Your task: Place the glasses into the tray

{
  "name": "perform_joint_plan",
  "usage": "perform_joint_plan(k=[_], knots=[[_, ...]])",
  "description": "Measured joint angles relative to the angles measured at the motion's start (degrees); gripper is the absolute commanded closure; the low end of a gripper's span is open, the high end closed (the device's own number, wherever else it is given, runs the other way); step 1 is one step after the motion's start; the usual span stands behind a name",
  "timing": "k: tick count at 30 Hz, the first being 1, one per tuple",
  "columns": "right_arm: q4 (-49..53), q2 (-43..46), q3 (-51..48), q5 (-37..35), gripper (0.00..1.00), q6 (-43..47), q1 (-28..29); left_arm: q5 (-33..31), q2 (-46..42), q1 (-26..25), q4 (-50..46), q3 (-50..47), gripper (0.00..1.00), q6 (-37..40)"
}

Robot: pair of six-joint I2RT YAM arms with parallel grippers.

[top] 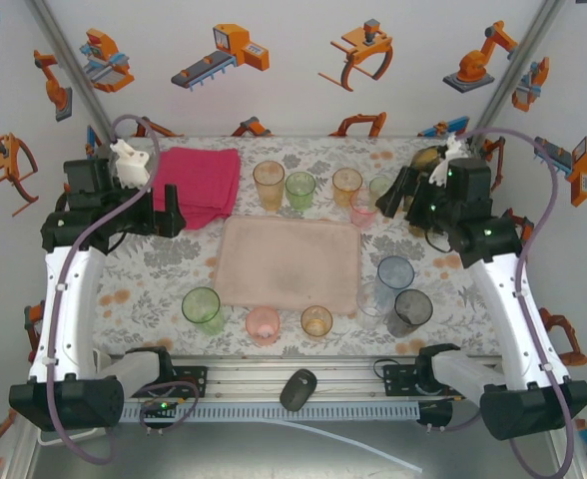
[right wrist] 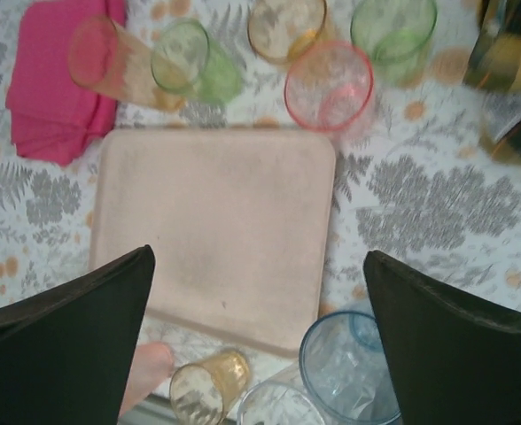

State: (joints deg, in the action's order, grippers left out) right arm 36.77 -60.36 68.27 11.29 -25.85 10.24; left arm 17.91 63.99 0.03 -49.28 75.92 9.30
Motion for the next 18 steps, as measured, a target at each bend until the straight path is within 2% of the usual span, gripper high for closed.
perform_joint_plan(k=[5, 8, 13, 18], knots=[[1.05, 3.85, -6.62, 2.01, 0.32, -2.64, 1.11, 2.32, -0.09, 0.00, -4.07, 1.70, 0.03, 2.32], [2.23, 5.62, -7.19, 1.38, 0.31, -3.80, 5.03, 2.78, 1.05, 0.00, -8.81, 2.82, 0.03, 4.33], [5.35, 6.80, -6.99, -4.35, 0.29, -4.39, 13.55, 3.56, 1.70, 0.00, -14.40, 4.92, 0.03, 6.05], [7.06, 6.12, -6.73, -9.01, 0.27, -4.79, 18.49, 4.85, -0.92, -0.04, -16.35, 3.74, 0.01, 7.04]])
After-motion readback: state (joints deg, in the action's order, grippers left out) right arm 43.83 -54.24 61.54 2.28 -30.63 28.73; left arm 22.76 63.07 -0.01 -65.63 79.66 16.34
